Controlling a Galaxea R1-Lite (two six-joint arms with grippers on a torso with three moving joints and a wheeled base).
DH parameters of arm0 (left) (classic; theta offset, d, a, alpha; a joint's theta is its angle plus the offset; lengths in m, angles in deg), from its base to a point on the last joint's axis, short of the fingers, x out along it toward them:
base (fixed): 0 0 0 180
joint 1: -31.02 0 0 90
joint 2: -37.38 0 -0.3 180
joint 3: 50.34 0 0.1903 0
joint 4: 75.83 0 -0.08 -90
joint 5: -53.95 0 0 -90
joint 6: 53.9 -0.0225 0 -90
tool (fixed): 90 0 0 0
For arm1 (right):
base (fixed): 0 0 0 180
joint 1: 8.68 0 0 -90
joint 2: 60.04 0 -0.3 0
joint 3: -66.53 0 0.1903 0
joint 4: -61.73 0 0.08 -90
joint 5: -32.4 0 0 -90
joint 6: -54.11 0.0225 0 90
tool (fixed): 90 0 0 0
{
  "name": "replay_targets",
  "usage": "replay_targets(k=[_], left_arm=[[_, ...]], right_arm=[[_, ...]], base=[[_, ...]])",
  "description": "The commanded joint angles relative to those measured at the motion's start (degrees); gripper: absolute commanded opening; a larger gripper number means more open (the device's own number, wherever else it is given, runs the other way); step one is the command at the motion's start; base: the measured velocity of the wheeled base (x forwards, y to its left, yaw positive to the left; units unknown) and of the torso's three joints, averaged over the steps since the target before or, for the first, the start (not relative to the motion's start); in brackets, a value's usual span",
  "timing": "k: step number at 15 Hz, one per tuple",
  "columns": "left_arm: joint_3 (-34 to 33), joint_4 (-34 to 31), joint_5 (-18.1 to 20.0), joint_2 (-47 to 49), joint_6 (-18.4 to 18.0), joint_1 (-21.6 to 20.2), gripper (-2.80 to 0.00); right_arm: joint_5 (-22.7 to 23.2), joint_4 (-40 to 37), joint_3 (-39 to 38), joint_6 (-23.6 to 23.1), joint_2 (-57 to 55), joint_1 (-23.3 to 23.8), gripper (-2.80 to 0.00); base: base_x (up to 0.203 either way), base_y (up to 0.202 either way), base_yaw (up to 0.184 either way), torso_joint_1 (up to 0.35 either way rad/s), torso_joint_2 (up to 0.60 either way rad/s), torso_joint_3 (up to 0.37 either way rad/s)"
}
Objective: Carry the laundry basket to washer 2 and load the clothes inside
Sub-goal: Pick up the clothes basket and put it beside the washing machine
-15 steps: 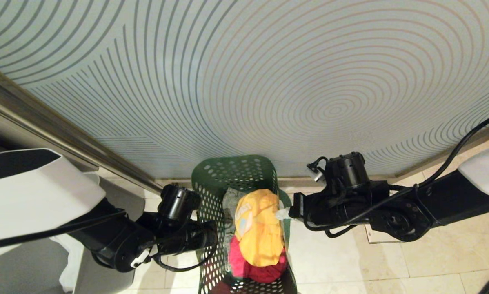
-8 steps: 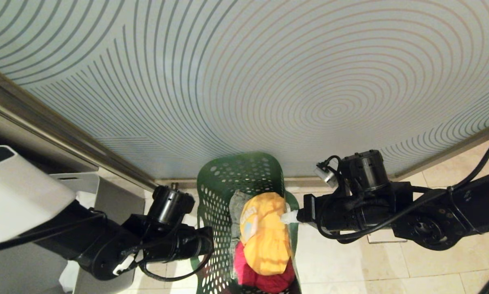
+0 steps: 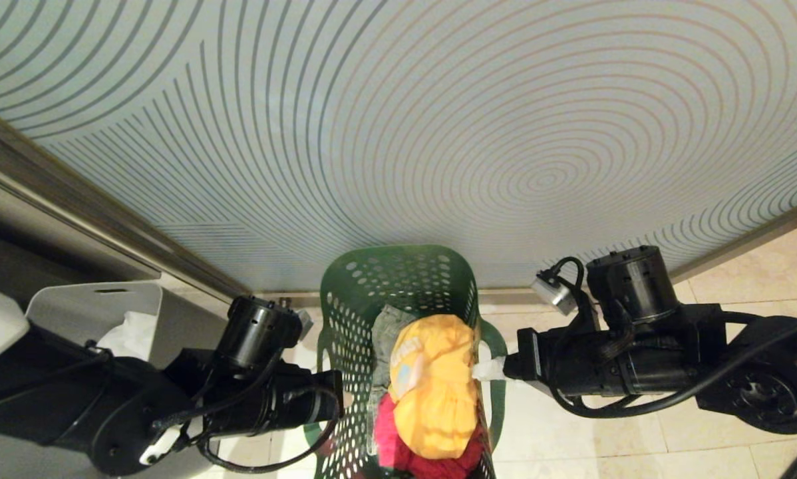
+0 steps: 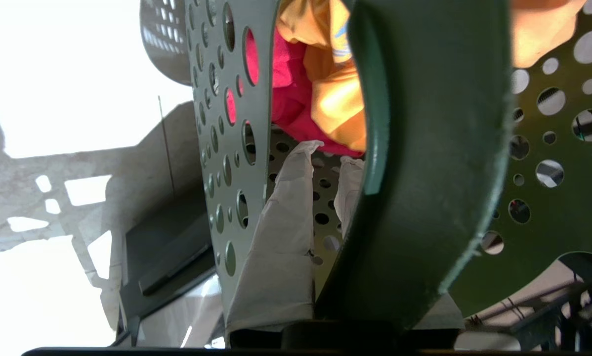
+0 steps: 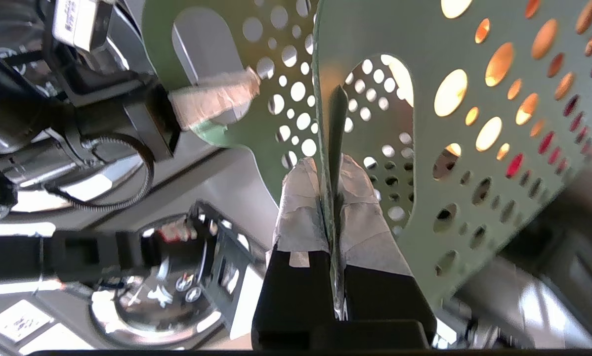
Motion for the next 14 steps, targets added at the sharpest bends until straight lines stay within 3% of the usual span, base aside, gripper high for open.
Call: replay_targets(k=[1, 10, 14], left_arm=[[-1.3, 0.3, -0.2, -2.9, 0.2, 0.7, -2.8], [-3.1, 0.3, -0.5, -5.1, 0.2, 0.8, -2.8], [-3.7, 0.3, -0.5, -5.6, 0.2, 1.3, -2.8]], right_arm=[[0.0, -1.8, 0.1, 0.3, 3.9, -0.7, -2.8], [-0.3, -2.6, 0.5, 0.2, 4.4, -1.4, -2.8], [-0.3, -3.5, 0.5, 0.2, 5.0, -1.5, -2.8]], base=[[0.0, 0.0, 0.0, 0.0, 0.0, 0.0], [0.0, 0.0, 0.0, 0.0, 0.0, 0.005], [0.0, 0.0, 0.0, 0.001, 0.0, 0.154]])
